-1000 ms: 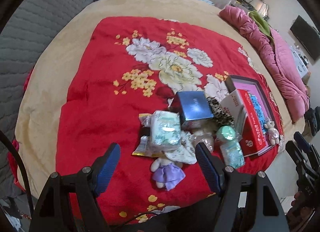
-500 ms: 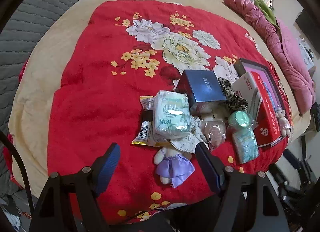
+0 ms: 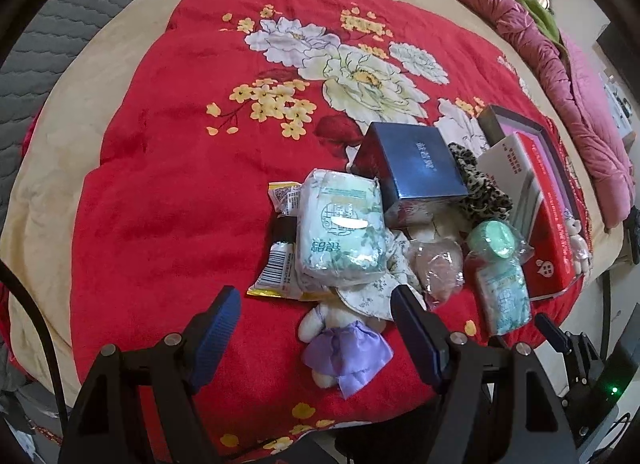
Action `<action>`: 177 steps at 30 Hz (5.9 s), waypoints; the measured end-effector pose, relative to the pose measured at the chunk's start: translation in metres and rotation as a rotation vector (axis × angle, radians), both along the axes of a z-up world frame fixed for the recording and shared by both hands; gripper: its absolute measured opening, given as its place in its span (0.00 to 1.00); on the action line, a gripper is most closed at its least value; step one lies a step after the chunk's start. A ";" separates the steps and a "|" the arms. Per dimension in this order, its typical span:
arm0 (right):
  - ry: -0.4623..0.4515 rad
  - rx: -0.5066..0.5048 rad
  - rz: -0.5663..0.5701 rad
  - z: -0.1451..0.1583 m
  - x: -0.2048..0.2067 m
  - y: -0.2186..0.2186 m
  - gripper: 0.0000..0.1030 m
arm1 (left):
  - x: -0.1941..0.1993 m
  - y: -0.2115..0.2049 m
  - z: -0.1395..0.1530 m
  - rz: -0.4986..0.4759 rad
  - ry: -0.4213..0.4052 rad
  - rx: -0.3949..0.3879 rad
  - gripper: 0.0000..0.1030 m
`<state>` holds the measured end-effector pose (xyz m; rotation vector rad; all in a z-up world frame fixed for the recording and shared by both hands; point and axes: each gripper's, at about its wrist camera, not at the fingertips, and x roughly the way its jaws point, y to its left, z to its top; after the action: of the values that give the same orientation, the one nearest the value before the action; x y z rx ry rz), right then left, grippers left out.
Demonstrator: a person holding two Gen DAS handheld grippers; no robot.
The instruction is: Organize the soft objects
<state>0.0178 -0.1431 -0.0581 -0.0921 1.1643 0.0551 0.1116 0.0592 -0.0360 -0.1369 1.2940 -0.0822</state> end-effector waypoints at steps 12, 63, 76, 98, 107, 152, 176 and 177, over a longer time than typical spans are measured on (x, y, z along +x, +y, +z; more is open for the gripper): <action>0.026 0.033 -0.032 -0.018 0.018 -0.004 0.67 | 0.033 -0.013 -0.016 -0.018 0.028 0.047 0.74; -0.068 0.351 -0.029 0.037 -0.002 -0.024 0.45 | 0.022 -0.010 0.018 -0.035 -0.014 -0.103 0.45; -0.148 0.369 -0.038 0.071 -0.006 -0.035 0.45 | -0.003 -0.018 0.049 -0.048 -0.079 -0.112 0.45; -0.292 0.334 -0.045 0.134 -0.016 -0.063 0.45 | -0.035 -0.069 0.099 -0.125 -0.176 -0.156 0.45; -0.324 0.326 -0.036 0.148 -0.015 -0.065 0.45 | -0.036 -0.088 0.111 -0.167 -0.226 -0.150 0.45; -0.304 0.380 -0.225 0.113 -0.010 -0.163 0.45 | -0.046 -0.229 -0.089 -0.288 0.231 0.015 0.67; -0.351 0.395 -0.272 0.127 -0.008 -0.189 0.45 | -0.030 -0.170 0.007 -0.230 0.060 -0.019 0.45; -0.357 0.392 -0.273 0.129 -0.008 -0.190 0.45 | -0.025 -0.170 0.016 -0.232 0.044 -0.032 0.45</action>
<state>0.0102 -0.3330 0.0712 0.3900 0.7841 0.0228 0.0861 -0.1111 -0.0196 -0.0151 1.3488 -0.2998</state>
